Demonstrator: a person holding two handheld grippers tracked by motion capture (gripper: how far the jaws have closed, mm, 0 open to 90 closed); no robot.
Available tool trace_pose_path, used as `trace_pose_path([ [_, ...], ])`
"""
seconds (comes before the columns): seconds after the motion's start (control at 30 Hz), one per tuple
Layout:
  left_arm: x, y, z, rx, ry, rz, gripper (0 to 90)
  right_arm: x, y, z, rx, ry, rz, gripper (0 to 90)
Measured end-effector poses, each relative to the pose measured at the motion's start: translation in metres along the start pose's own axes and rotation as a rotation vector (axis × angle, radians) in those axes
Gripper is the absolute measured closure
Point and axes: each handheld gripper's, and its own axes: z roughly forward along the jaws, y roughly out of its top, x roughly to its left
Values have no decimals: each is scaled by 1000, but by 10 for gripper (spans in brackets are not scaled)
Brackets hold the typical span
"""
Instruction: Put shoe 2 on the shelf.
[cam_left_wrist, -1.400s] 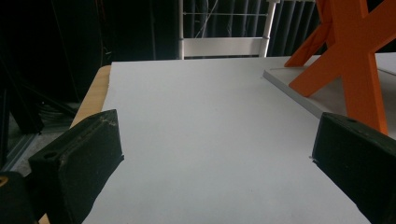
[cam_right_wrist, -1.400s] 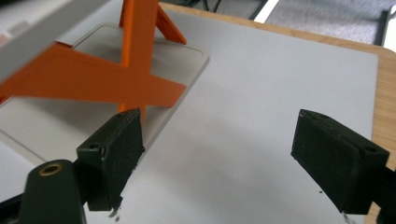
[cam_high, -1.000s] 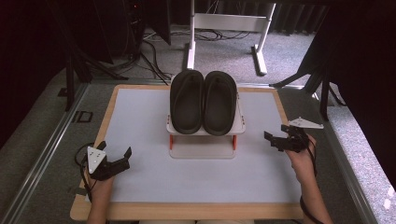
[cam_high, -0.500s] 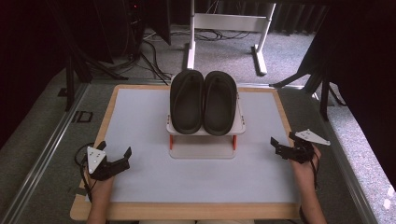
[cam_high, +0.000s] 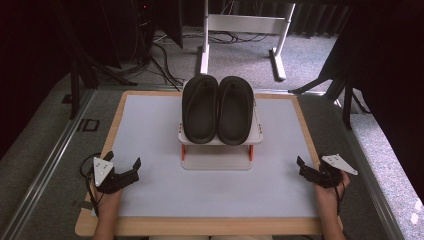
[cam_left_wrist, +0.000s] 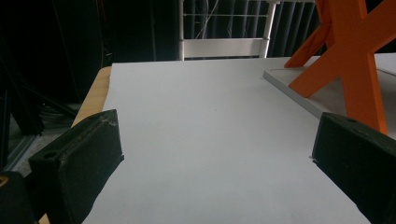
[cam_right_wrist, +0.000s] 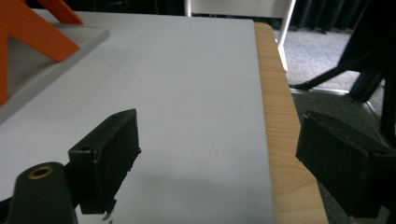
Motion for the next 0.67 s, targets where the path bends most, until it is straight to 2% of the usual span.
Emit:
trace_pose_path([
  [0.07, 0, 0, 0, 0, 0, 2, 12, 0, -1, -1, -12, 3, -8, 128],
  [0.13, -1, 0, 0, 0, 1, 4, 12, 1, -1, -2, -2, 16, -17, 128],
  [0.3, -1, 0, 0, -1, 0, 2, 12, 4, -2, -4, -7, 10, -32, 131],
  [0.47, -1, 0, 0, -3, 2, 4, 12, 7, -2, -1, 24, -6, -62, 138],
  [0.67, -1, 0, 0, -3, 1, 5, 12, 5, -1, 0, 33, 2, -46, 141],
])
